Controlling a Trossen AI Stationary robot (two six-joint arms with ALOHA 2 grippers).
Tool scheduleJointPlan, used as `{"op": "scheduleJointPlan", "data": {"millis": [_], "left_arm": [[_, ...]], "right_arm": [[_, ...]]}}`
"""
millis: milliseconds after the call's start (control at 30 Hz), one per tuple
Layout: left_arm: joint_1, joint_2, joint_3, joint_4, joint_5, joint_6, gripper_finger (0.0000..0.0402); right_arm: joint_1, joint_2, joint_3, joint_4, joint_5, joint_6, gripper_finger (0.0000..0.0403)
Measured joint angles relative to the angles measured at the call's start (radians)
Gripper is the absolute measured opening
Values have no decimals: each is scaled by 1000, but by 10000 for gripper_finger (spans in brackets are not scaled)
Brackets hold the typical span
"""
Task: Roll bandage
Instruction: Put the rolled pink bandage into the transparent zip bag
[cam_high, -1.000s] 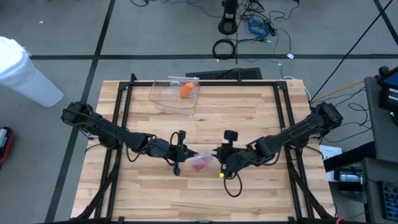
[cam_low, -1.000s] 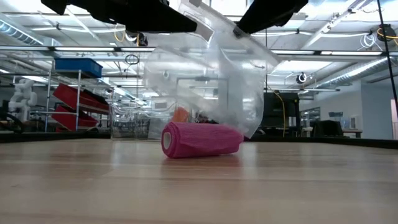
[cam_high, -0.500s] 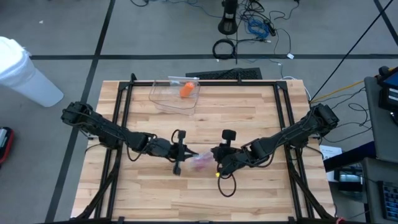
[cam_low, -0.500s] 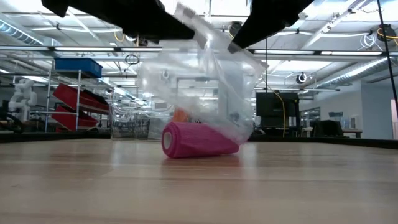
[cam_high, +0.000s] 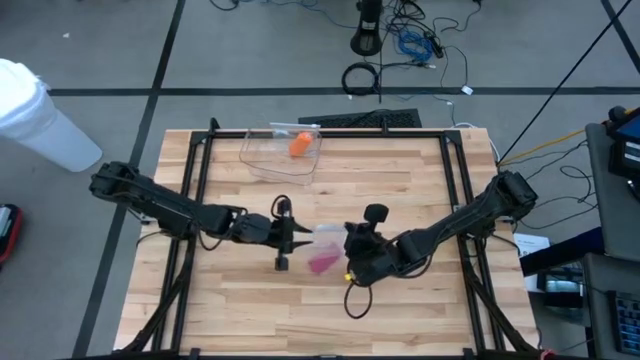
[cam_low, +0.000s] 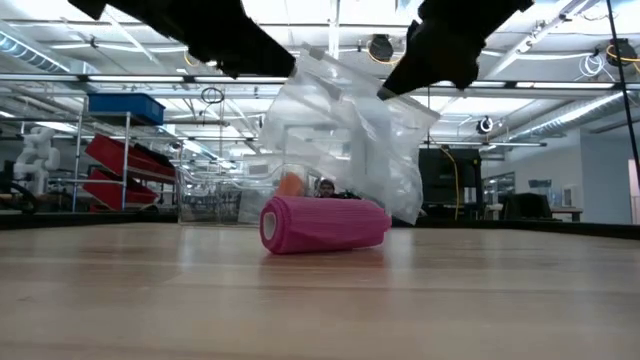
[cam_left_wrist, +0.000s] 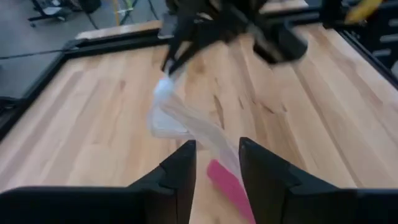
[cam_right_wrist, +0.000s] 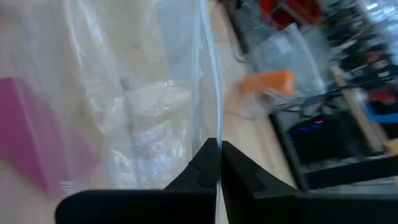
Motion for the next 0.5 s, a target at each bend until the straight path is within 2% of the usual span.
{"op": "scheduleJointPlan", "data": {"millis": [233,500], "left_arm": [[-1,-34,0,72,-40,-27,130],[-1,-34,0,78,-116,-45,130]], "right_arm": [[14,115,0,62,258,-115,0],[12,180,0,203,282,-265,0]]}}
